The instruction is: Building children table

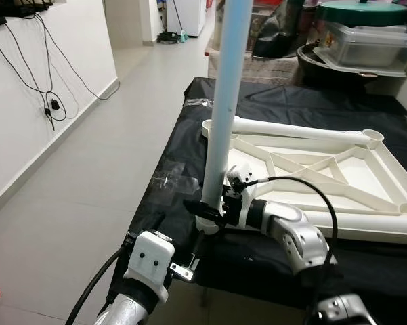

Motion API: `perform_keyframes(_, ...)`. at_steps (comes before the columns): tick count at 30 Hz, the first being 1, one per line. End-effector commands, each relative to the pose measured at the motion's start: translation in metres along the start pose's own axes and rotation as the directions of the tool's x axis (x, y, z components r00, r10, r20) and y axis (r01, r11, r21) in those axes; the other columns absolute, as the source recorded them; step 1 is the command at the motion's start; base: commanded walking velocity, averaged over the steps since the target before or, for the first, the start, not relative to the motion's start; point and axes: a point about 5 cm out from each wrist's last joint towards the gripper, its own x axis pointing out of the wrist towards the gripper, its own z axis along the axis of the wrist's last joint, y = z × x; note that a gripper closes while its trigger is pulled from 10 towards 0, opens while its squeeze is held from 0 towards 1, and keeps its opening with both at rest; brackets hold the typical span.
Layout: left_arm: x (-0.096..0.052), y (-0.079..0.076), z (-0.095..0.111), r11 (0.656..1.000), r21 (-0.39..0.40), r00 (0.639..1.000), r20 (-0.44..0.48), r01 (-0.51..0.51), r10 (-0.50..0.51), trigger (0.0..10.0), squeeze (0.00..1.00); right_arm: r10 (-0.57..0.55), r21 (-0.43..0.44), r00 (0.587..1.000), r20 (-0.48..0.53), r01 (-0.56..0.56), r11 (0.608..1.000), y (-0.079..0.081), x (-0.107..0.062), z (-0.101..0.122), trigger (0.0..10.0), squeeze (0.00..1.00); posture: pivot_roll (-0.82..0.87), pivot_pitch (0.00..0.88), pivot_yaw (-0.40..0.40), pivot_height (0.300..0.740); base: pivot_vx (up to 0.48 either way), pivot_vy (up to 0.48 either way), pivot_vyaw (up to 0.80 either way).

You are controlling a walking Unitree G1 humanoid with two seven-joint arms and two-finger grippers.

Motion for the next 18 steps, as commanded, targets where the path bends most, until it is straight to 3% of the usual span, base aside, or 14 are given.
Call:
perform_keyframes(1, -0.001, -0.003, -0.002, 1.000, -0.022, 1.000, -0.010, 0.016, -0.016, 10.0, 0.00, 0.092, -0.009, 0.996, -0.013, -0.092, 0.996, 0.010, 0.012, -0.003, 10.0, 0.00, 0.13, 0.053, -0.065, 0.740, 0.000, 0.000, 0.00)
perform_keyframes(5, -0.002, -0.007, 0.000, 0.998, -0.045, 0.999, 0.001, 0.042, -0.042, 10.0, 0.00, 0.111, -0.029, 0.994, 0.008, -0.111, 0.993, 0.009, 0.025, 0.004, 10.0, 0.00, 0.14, 0.053, -0.066, 0.740, 0.000, 0.000, 0.00)
perform_keyframes(7, -0.003, -0.008, 0.002, 0.998, -0.045, 0.999, 0.005, 0.036, -0.035, 10.0, 0.00, 0.079, -0.045, 0.996, 0.029, -0.077, 0.996, 0.006, 0.032, 0.008, 0.0, 0.00, 0.14, 0.057, -0.066, 0.740, 0.000, 0.000, 0.00)
perform_keyframes(14, -0.003, -0.005, -0.001, 0.999, -0.040, 1.000, -0.004, 0.011, -0.011, 10.0, 0.00, -0.099, -0.031, 0.992, 0.082, 0.102, 0.994, 0.000, 0.031, 0.003, 0.0, 0.00, 0.13, 0.063, -0.066, 0.740, 0.000, 0.000, 0.00)
perform_keyframes(18, -0.003, -0.004, -0.002, 0.999, -0.033, 1.000, -0.008, 0.016, -0.016, 10.0, 0.00, -0.356, -0.030, 0.929, 0.103, 0.360, 0.932, 0.000, 0.031, -0.005, 0.0, 0.00, 0.12, 0.067, -0.059, 0.740, 0.000, 0.000, 0.00)
